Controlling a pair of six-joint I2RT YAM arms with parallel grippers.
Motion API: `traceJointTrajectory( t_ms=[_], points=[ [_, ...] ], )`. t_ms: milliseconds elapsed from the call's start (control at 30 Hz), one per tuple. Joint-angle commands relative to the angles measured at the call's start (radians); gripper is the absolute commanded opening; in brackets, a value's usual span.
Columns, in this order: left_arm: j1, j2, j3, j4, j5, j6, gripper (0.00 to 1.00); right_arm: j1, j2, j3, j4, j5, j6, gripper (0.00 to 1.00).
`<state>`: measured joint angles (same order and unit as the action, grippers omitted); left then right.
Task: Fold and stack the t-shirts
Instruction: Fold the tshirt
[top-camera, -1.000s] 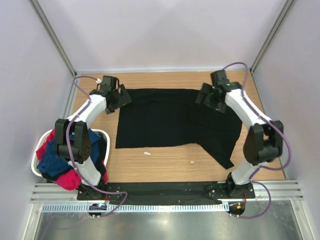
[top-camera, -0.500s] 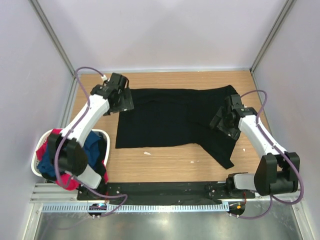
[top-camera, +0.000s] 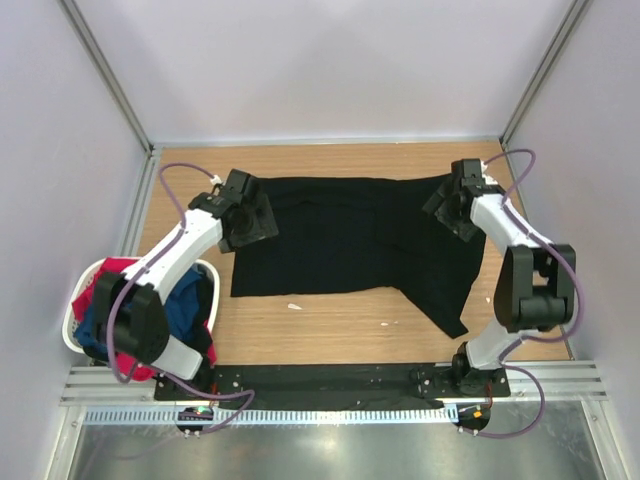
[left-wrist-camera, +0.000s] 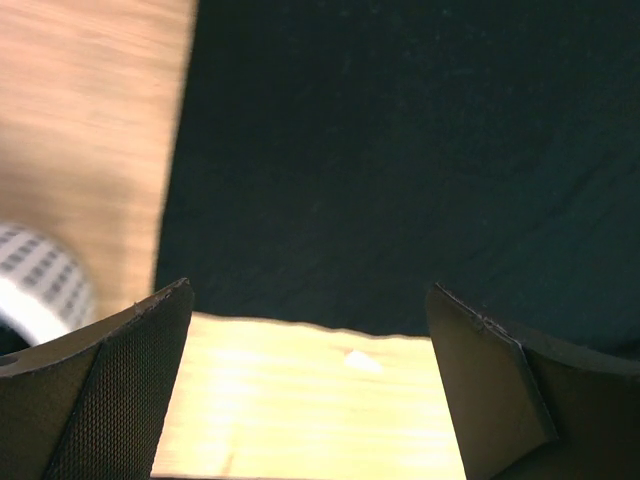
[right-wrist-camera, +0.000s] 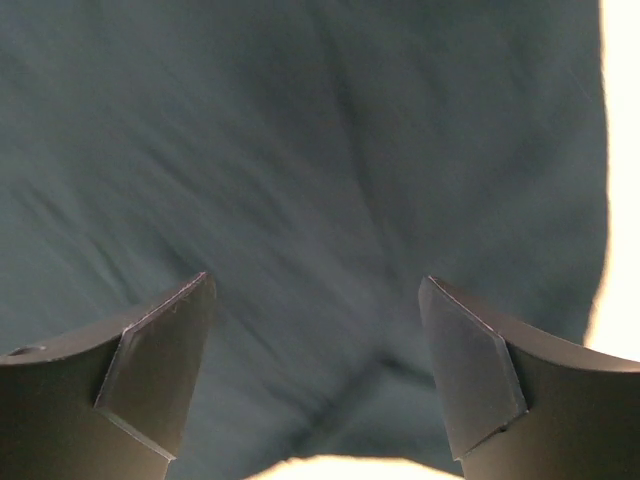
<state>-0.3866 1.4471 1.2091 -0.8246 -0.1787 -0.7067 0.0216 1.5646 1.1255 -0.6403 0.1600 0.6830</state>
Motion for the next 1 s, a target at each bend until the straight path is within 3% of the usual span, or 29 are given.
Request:
traceJointTrajectory(
  t_ms=[0, 200, 433, 767, 967],
  points=[
    [-0.011, 0.074, 0.069, 0.117, 0.062, -0.004, 1.00, -0.005, 0.119, 0.112, 0.160, -0.028, -0.019, 0.89],
    [-0.011, 0.151, 0.116, 0.147, 0.077, 0.001, 1.00, -0.005, 0.329, 0.239, 0.252, -0.011, -0.014, 0.90],
    [-0.012, 0.121, 0.076, 0.148, 0.038, -0.020, 1.00, -0.058, 0.527, 0.418, 0.159, 0.009, -0.046, 0.89],
    [-0.012, 0.099, 0.044, 0.136, 0.001, -0.097, 1.00, -0.173, 0.540, 0.390, 0.165, 0.023, -0.147, 0.89],
    [-0.017, 0.122, 0.027, 0.142, 0.004, -0.157, 1.00, -0.206, 0.566, 0.476, 0.134, 0.012, -0.224, 0.89]
  ],
)
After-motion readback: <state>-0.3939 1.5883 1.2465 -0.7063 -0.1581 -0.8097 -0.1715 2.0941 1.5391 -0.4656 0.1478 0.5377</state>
